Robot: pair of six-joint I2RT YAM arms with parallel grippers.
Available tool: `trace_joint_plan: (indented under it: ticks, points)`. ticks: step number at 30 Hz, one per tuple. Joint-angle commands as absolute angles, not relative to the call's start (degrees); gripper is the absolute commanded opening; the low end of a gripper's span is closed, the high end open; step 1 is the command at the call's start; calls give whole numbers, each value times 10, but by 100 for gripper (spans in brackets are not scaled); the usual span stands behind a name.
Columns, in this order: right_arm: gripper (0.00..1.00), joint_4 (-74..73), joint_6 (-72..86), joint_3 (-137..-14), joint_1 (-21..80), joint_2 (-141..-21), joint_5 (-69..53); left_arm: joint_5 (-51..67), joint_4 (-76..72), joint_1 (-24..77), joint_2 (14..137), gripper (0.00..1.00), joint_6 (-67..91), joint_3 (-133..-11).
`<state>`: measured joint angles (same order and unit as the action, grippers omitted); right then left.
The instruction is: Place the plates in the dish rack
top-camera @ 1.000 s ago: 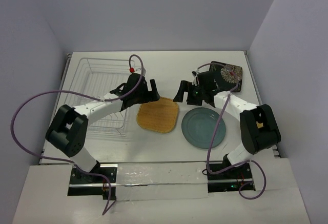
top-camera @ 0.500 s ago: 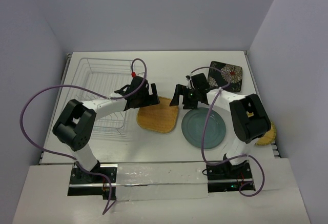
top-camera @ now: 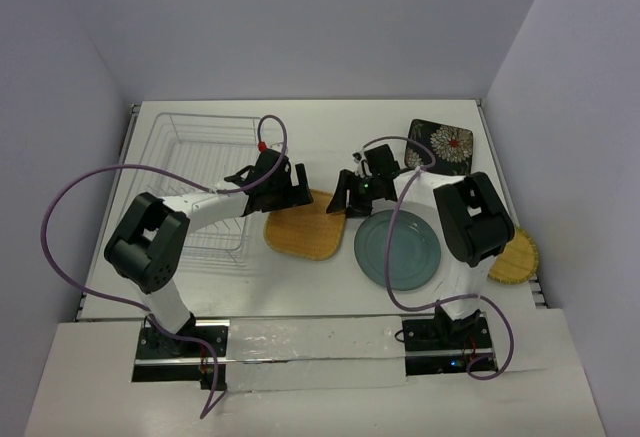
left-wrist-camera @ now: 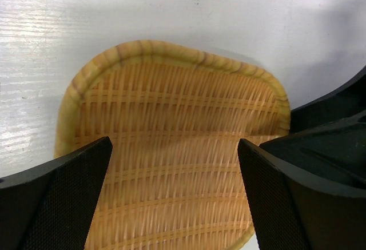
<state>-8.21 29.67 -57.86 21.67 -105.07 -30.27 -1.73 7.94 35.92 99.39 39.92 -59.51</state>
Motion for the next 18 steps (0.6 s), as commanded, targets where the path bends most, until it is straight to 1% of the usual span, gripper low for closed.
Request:
trace_joint_plan:
  ticks: [1,2,7,13,14,17,18]
  points:
    - [59,-84,313,-591,217,-1075,-324,-6,55,366,991,99,401,-600]
    - [57,-83,315,-590,217,-1078,-322,-7,54,368,991,99,401,-600]
    - [38,-71,324,-580,207,-1086,-323,-6,54,371,992,99,398,-602]
    - [22,-39,330,-560,200,-1081,-344,-4,50,373,988,99,397,-606]
    - [18,-27,334,-555,197,-1081,-353,-4,49,374,986,99,396,-607]
    - [1,26,351,-534,191,-1079,-386,-5,47,375,980,99,391,-611]
    - [0,56,355,-525,187,-1071,-407,-4,50,375,972,99,389,-617]
